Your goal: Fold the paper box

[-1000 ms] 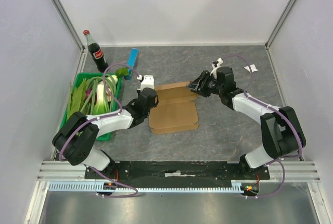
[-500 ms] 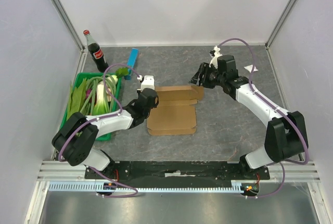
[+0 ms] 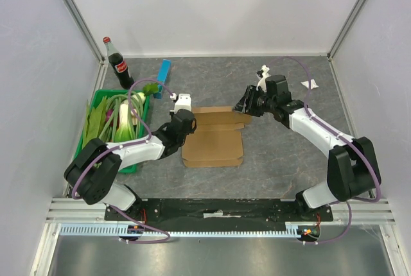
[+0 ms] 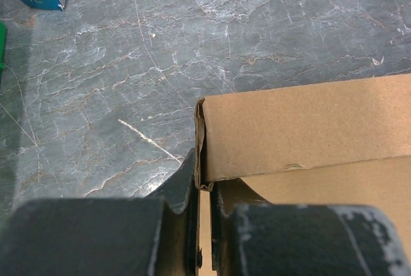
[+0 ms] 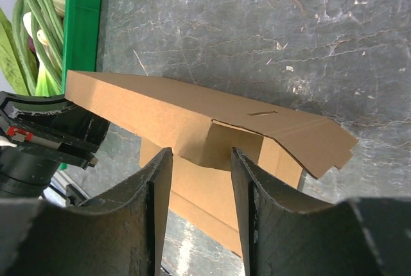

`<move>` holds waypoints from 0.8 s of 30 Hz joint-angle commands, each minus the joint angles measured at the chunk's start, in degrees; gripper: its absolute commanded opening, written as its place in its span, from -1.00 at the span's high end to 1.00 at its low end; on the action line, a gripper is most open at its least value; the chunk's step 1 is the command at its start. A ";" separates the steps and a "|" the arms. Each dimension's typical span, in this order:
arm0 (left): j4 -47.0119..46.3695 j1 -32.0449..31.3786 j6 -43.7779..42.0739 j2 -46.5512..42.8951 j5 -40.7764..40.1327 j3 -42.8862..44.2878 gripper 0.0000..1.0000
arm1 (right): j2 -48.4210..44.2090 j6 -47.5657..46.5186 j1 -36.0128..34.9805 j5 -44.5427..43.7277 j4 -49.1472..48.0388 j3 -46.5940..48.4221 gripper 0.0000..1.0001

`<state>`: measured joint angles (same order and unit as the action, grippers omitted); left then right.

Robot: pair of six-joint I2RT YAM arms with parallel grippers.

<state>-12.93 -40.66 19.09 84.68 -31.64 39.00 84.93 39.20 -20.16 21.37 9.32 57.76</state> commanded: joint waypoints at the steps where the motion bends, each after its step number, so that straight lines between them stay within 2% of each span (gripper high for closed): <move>1: -0.17 -0.38 1.56 -1.36 -2.29 0.55 0.96 | 0.33 4.83 -0.05 2.80 -6.94 -0.98 0.04; 6: -0.08 -0.47 1.39 -1.80 -2.29 0.72 0.96 | 0.94 7.90 -0.05 3.68 -11.25 -1.15 0.13; 11: 0.01 -0.56 1.21 -1.63 -2.20 0.81 0.96 | 2.26 17.13 0.04 6.41 -20.03 -5.11 0.32; 18: 0.18 -0.56 0.95 -1.89 -2.29 0.90 0.96 | 2.44 16.96 0.04 4.83 -18.90 -5.46 0.22; 24: 0.01 -0.73 1.12 -1.54 -2.29 0.81 0.96 | 3.49 20.90 0.04 5.61 -22.59 -6.52 0.26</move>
<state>-12.01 -40.77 19.18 84.25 -33.06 39.00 87.64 56.07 -19.77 25.08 -7.42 51.94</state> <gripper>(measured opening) 0.088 0.386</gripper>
